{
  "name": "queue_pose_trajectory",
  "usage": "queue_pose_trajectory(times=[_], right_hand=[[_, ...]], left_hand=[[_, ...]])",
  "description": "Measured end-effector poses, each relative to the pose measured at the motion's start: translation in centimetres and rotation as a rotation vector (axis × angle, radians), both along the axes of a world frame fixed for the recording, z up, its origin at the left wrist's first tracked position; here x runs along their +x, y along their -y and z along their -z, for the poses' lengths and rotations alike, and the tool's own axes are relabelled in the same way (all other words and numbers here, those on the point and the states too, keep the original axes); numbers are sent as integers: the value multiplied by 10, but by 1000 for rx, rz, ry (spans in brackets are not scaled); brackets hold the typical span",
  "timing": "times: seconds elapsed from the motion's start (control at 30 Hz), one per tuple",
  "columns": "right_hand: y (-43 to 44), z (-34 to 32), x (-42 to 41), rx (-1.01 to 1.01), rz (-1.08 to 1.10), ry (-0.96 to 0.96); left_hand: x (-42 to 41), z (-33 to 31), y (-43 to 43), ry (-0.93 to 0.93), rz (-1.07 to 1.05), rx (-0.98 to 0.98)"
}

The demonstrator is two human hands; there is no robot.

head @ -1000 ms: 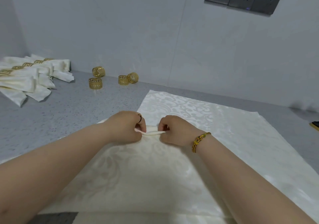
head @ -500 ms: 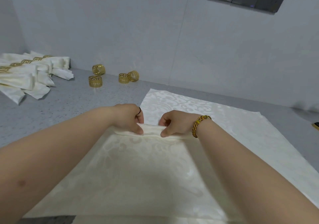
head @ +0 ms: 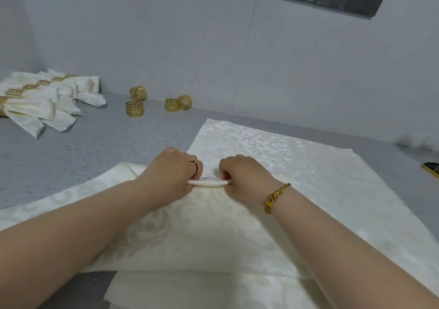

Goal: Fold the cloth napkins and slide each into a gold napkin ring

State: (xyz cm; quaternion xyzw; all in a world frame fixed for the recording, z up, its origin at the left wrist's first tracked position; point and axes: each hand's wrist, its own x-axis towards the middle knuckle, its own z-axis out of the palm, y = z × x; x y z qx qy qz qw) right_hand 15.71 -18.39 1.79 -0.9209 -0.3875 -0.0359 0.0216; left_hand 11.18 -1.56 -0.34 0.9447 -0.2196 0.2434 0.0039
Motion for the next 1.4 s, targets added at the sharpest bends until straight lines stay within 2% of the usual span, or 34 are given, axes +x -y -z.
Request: queue_pose_trajectory(times=[0.1,0.13,0.2,0.27,0.33,0.43,0.57,0.73,0.93,1.0,1.1,1.17,1.23,1.4], right_hand=[[6,3,-7,-4,-39,-80],[9,3,-9,-16,-37,-132],[14,-1,-13,31,-14,-239],[19,-7,-13,118,45,-343],[19,-10,-9,169,93,-426],[15,-11,-6,172,121,-456],[11,-18,-4,71,172,-492],[7,-17,-3,12,180,-461],[14,-6,-26,97,79,-223],[18,1,-36,109,18,-114],[25,7,-45,112,-42,-58],[28,10,-47,103,-72,-71],[32,9,-49,103,-74,-127],[38,-8,-48,186,43,-434]], left_hand=[[-9,-5,4,-112,-29,-66],[-10,-3,2,-222,-66,-70],[-9,-4,-5,-404,-95,-213],[-10,-10,-10,-554,-126,-352],[-8,-14,-14,-657,-140,-388],[-4,-17,-14,-668,-147,-347],[5,-21,-15,-750,-232,-355],[7,-27,-11,-727,-212,-206],[-16,-15,-11,-330,-148,-119],[-30,-12,-10,-232,-126,-121],[-46,-9,-8,-105,-17,-30],[-54,-10,-3,-136,-37,-11],[-57,-6,-5,-304,-106,-66],[-55,-13,-15,-630,-125,-367]])
